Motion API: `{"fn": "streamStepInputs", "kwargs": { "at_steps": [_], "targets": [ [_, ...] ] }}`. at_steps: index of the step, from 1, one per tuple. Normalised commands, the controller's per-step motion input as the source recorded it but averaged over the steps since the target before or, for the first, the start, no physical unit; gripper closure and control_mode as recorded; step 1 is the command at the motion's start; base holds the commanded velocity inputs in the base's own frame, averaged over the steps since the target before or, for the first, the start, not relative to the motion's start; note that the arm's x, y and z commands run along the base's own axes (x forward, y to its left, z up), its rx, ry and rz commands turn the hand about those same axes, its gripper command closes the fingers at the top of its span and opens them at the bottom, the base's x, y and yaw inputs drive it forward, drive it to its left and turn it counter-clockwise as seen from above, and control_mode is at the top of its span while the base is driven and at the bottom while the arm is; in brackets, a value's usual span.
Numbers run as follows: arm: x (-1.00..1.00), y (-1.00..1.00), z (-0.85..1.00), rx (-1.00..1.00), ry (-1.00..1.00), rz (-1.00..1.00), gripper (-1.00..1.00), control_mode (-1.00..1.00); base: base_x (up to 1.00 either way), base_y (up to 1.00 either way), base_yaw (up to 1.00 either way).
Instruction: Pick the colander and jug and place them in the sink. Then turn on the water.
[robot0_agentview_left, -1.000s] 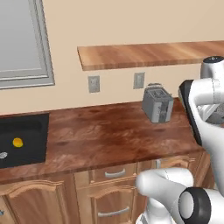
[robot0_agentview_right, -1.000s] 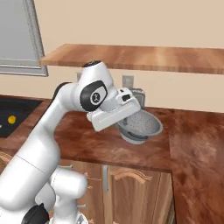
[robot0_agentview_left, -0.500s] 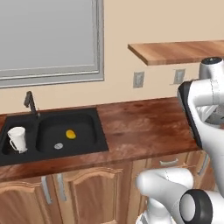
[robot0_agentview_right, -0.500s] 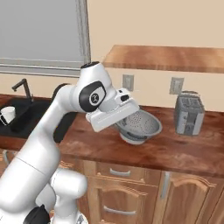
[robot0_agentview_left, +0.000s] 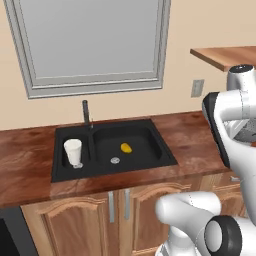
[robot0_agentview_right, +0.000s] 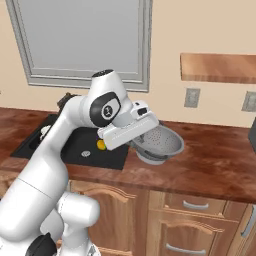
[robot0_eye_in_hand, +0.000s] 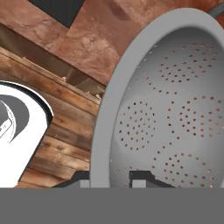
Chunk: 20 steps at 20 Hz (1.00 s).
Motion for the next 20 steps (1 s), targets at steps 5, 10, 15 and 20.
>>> {"fn": "streamStepInputs", "kwargs": {
  "at_steps": [5, 10, 15, 20],
  "targets": [
    [0.00, 0.00, 0.00, 0.00, 0.00, 0.00, 1.00, 1.00, 0.47, 0.58, 0.00],
    [0.00, 0.00, 0.00, 0.00, 0.00, 0.00, 1.00, 1.00, 0.47, 0.14, 0.00],
    [0.00, 0.00, 0.00, 0.00, 0.00, 0.00, 1.00, 1.00, 0.27, 0.00, 0.01],
    [0.00, 0.00, 0.00, 0.00, 0.00, 0.00, 1.00, 1.00, 0.25, 0.18, 0.05]
  ]
}}
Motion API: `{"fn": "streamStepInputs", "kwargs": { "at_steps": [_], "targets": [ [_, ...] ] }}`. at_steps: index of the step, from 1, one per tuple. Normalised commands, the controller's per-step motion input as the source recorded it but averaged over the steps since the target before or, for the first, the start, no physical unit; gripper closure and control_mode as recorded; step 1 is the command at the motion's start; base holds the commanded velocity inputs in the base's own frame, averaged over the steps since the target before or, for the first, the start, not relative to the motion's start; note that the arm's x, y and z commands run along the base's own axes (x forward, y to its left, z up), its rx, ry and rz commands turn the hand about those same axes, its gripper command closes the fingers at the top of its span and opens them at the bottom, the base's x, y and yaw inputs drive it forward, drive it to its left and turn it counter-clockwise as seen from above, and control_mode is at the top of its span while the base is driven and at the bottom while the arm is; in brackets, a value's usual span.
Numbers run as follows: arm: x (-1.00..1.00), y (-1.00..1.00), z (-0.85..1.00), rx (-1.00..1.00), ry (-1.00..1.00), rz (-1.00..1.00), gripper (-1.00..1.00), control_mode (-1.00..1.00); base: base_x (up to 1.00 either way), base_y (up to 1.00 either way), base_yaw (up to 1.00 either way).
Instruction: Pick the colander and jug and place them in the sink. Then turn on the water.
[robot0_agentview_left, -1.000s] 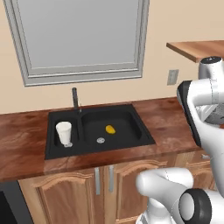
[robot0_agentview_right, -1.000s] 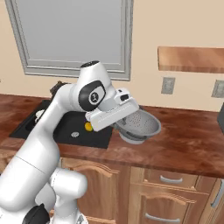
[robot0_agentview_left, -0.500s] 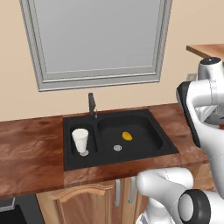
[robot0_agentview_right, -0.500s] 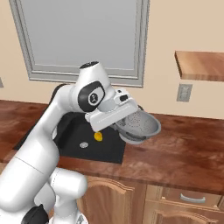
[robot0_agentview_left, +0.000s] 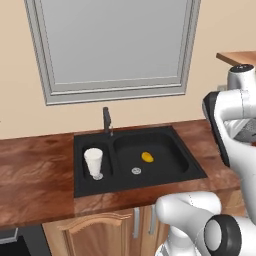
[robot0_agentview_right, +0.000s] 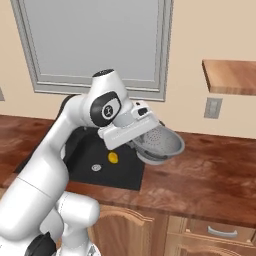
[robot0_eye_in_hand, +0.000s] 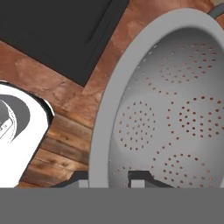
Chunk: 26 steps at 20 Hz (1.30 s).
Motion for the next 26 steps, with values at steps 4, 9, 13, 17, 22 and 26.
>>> {"fn": "streamStepInputs", "kwargs": {
  "at_steps": [4, 9, 13, 17, 22, 26],
  "targets": [
    [0.11, 0.34, -0.01, 0.00, 0.04, 0.06, 1.00, -1.00, 0.04, 0.08, 0.02],
    [0.01, 0.74, -0.01, 0.00, 0.07, 0.08, 1.00, -1.00, 0.00, 0.00, 0.00],
    [0.33, 0.74, -0.38, 0.00, 0.09, 0.29, 1.00, -1.00, 0.00, 0.00, 0.00],
    [0.81, 0.56, -0.85, 0.00, 0.17, 0.39, 1.00, -1.00, 0.00, 0.00, 0.00],
    [1.00, 0.17, -0.95, 0.00, 0.23, 0.37, 1.00, -1.00, 0.00, 0.00, 0.00],
    [0.95, 0.35, -0.54, 0.06, 0.28, 0.34, 1.00, -1.00, 0.00, 0.00, 0.00]
  ]
}}
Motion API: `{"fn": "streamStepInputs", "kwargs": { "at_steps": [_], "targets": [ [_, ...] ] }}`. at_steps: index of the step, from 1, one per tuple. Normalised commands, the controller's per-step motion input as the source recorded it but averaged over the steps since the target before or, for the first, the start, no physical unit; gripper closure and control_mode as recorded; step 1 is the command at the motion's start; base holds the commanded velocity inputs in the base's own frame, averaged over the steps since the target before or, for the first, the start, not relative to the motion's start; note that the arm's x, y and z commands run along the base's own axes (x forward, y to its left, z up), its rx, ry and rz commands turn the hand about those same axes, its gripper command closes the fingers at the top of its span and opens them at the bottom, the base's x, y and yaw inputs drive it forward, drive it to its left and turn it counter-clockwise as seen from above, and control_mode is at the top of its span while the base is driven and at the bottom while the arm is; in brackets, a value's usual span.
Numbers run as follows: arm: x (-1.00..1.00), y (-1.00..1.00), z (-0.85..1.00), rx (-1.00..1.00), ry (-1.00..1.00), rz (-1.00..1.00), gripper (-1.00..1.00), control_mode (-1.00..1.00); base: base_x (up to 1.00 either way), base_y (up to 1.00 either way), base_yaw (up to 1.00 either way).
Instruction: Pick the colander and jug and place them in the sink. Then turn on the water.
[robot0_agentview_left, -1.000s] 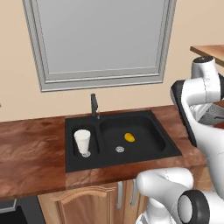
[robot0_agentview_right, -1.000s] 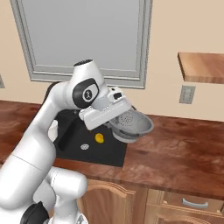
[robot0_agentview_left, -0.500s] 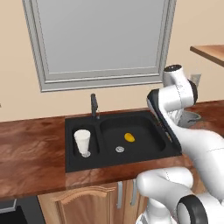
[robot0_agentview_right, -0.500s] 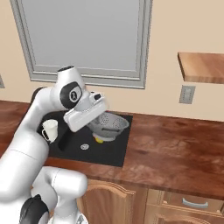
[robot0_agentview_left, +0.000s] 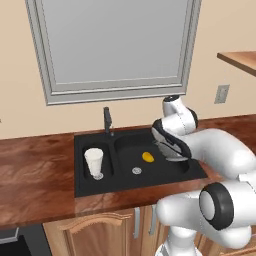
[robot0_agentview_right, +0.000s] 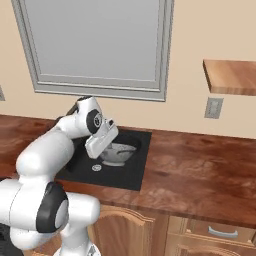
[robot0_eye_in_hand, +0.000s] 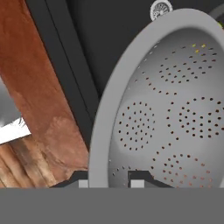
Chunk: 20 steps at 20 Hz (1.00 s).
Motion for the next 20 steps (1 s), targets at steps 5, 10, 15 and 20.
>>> {"fn": "streamStepInputs", "kwargs": {
  "at_steps": [5, 10, 15, 20],
  "targets": [
    [0.55, 0.47, -0.36, 0.06, 0.26, 0.32, 1.00, -1.00, 0.00, 0.00, 0.00],
    [0.32, 0.43, -0.47, 0.09, 0.17, 0.34, 1.00, -1.00, 0.00, 0.00, 0.00],
    [0.30, 0.30, -0.59, 0.11, 0.03, 0.24, 1.00, -1.00, 0.00, 0.00, 0.00],
    [0.29, 0.00, -0.63, 0.11, -0.01, 0.14, 1.00, -1.00, 0.00, 0.00, 0.00]
  ]
}}
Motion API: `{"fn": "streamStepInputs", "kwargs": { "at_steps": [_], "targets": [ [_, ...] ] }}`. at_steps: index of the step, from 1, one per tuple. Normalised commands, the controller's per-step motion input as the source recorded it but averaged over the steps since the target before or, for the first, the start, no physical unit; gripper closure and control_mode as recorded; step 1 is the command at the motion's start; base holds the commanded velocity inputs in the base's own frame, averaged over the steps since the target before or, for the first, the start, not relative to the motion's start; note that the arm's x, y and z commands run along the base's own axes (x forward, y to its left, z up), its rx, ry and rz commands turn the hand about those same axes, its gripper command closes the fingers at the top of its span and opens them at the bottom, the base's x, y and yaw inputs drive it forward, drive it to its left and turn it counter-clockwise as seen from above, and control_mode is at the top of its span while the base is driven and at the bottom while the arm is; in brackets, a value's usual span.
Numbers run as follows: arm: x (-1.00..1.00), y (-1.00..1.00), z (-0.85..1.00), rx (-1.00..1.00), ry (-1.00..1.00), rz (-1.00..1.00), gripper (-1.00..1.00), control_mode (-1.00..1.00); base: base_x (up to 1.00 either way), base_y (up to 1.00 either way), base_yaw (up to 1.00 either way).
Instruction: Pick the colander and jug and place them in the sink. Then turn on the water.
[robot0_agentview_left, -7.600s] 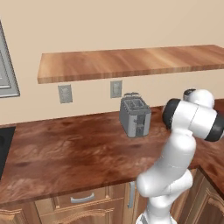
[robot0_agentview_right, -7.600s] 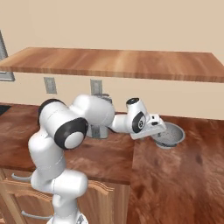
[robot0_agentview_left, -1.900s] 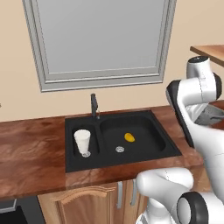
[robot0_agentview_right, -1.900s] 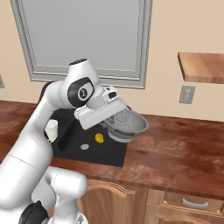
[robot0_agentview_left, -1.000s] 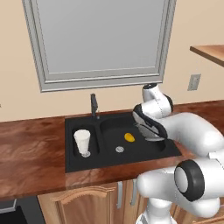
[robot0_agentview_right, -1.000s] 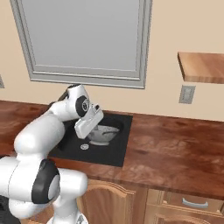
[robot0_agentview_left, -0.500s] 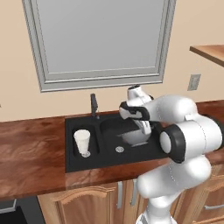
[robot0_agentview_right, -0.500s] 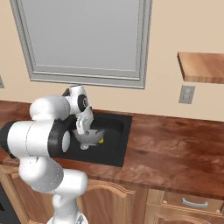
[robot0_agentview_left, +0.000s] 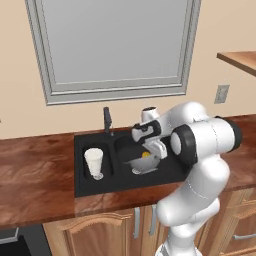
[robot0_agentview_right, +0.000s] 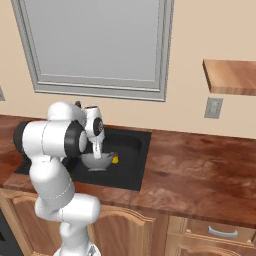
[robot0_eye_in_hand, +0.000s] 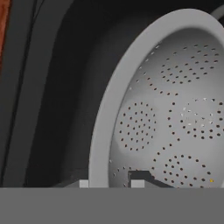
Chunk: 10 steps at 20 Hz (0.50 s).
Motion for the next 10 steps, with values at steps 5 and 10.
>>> {"fn": "streamStepInputs", "kwargs": {
  "at_steps": [5, 10],
  "targets": [
    [0.31, 0.00, -0.57, 0.10, -0.11, 0.09, 1.00, -1.00, 0.00, 0.00, 0.00],
    [0.35, 0.00, -0.50, 0.03, -0.21, 0.12, 1.00, -1.00, 0.00, 0.00, 0.00]
  ]
}}
